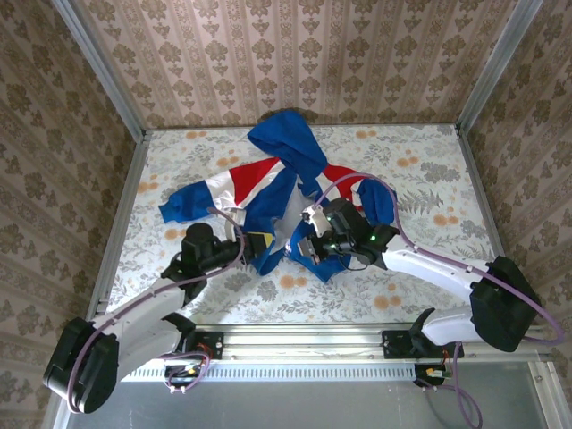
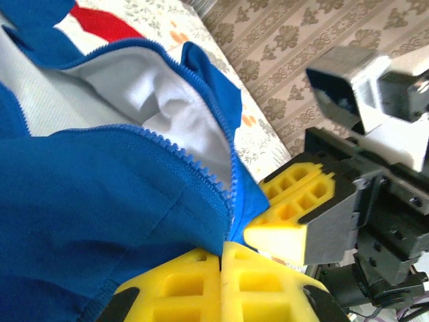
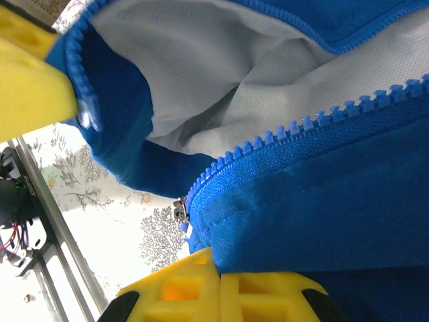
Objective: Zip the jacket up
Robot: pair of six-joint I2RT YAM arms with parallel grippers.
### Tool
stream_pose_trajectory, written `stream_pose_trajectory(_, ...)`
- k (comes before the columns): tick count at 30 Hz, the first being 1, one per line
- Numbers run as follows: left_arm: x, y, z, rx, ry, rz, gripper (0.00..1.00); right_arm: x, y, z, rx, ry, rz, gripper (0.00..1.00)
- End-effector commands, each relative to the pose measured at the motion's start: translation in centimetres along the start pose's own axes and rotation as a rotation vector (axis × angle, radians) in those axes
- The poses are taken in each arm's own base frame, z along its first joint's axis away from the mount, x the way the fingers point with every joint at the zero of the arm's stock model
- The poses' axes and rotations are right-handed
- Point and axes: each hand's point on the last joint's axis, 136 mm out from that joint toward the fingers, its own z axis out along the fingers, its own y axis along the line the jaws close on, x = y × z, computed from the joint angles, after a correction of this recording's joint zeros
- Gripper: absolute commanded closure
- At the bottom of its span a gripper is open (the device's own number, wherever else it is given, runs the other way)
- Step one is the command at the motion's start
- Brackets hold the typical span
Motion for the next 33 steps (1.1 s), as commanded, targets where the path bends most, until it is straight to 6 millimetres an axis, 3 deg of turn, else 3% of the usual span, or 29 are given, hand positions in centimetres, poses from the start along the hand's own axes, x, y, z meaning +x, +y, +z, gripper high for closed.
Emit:
stream_pose_trajectory(1,-1.0,-1.4,-0.1,0.072,-0.045,0.100,1.00,-1.3,1.3,-0.9,-0.061,-0.068,-0.071,1.00)
stream_pose_trajectory(10,0.0,-1.7,0.5,0.089,-0.020,0.185,1.00,-1.7,2.0,-1.4,-0.093,-0.092,-0.130,1.00)
stream_pose_trajectory(18,0.9,-1.3,0.6,0.096,-0.012,0.174,1.00,-1.6,2.1,-1.7,-0.100,-0.098,-0.145,1.00)
stream_pose_trajectory(33,2.3,-2.3,1.3,0.188,0.026,0.157,1.00,-1.9,2.6,-2.1,-0.138,-0.134,-0.173,1.00)
